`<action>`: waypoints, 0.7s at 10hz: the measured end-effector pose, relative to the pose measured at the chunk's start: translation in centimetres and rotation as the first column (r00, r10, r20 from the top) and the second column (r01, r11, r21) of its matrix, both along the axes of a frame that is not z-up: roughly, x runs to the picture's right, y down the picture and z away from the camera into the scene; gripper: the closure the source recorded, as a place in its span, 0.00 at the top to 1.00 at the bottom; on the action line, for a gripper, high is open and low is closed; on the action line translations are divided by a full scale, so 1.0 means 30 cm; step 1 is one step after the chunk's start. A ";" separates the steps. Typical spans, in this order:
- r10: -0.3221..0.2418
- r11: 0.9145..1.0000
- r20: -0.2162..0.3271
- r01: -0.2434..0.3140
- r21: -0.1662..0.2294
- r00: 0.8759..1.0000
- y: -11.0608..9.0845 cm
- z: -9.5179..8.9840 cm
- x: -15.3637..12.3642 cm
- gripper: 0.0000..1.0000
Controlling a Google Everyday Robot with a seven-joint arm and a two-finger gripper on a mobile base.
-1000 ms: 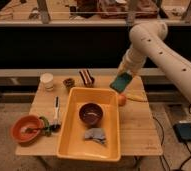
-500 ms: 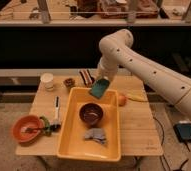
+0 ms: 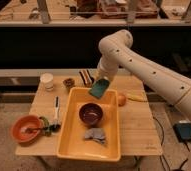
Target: Wipe purple bowl with sponge
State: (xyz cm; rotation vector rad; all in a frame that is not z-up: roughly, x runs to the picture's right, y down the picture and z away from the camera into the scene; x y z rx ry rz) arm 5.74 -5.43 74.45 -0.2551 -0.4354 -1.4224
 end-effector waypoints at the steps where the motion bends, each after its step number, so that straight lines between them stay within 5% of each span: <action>1: 0.015 1.000 -0.001 -0.015 -0.003 1.000 0.005 0.030 -0.020 0.00; 4: 0.015 1.000 -0.055 -0.016 -0.023 0.998 0.054 0.126 -0.108 0.00; 7: 0.080 0.995 -0.134 -0.086 -0.041 0.988 0.049 0.205 -0.112 0.00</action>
